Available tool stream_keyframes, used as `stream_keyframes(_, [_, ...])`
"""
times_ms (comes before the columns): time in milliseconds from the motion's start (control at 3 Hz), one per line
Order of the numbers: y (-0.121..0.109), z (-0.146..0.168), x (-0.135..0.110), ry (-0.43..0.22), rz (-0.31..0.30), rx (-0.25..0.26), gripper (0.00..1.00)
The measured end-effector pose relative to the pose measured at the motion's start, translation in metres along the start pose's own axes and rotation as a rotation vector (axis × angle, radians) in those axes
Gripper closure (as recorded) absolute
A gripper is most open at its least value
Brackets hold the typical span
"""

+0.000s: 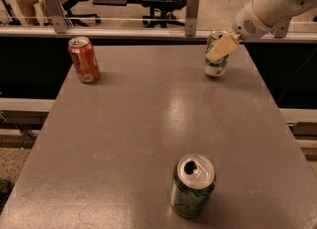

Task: Move 7up can near coke can

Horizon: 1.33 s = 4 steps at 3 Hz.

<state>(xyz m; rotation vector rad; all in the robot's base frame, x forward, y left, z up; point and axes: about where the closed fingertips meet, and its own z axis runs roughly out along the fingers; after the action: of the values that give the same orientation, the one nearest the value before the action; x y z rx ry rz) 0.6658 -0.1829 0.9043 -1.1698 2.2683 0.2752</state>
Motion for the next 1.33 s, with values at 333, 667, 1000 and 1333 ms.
stream_keyframes(333, [0.027, -0.005, -0.024, -0.021, -0.046, -0.033, 1.0])
stream_keyframes(667, [0.061, 0.002, -0.052, -0.037, -0.114, -0.078, 1.0])
stream_keyframes(1000, [0.093, 0.022, -0.079, -0.037, -0.19, -0.122, 1.0])
stream_keyframes(1333, [0.119, 0.043, -0.105, -0.036, -0.262, -0.174, 1.0])
